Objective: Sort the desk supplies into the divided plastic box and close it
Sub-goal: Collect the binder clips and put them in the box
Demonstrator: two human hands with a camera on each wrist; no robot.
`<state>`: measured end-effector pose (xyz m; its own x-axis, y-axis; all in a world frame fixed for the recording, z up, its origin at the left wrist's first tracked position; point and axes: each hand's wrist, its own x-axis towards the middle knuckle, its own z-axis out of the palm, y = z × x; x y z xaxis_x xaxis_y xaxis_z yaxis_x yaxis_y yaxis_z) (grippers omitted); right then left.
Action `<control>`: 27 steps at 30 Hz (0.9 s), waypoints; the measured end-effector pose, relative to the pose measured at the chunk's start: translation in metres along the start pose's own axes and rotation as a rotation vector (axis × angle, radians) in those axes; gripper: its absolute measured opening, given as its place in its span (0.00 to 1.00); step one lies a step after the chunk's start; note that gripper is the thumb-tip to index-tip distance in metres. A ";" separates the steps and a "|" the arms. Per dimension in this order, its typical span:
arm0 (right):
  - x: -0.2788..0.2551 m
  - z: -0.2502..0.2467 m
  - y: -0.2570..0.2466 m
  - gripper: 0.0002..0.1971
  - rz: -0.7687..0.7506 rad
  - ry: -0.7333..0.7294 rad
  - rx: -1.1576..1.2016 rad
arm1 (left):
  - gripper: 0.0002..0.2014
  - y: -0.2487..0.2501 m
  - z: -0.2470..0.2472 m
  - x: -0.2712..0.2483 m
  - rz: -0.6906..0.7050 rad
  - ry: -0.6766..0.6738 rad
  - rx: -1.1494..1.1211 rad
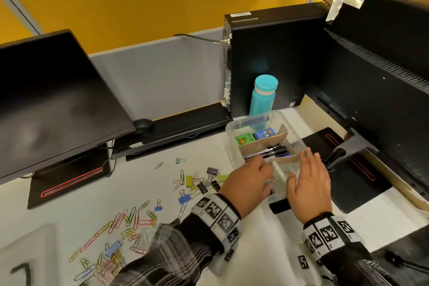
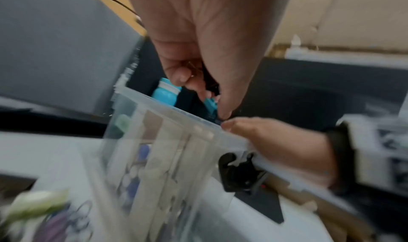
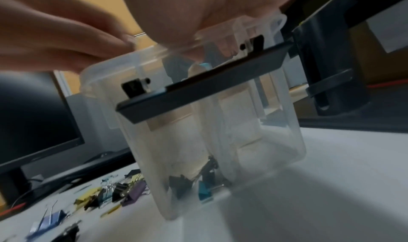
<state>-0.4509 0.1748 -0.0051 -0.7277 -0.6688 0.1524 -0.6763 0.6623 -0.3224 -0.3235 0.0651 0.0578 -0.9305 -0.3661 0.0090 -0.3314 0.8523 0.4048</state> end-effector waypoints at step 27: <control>-0.060 0.058 -0.100 0.17 -0.693 -0.483 0.187 | 0.19 -0.173 0.040 -0.110 -0.660 0.004 -0.101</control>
<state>-0.3329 0.1287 -0.0359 -0.0010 -0.9996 -0.0285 -0.8886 0.0140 -0.4584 -0.1699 -0.0274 -0.0499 -0.5368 -0.8004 -0.2667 -0.8149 0.4100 0.4097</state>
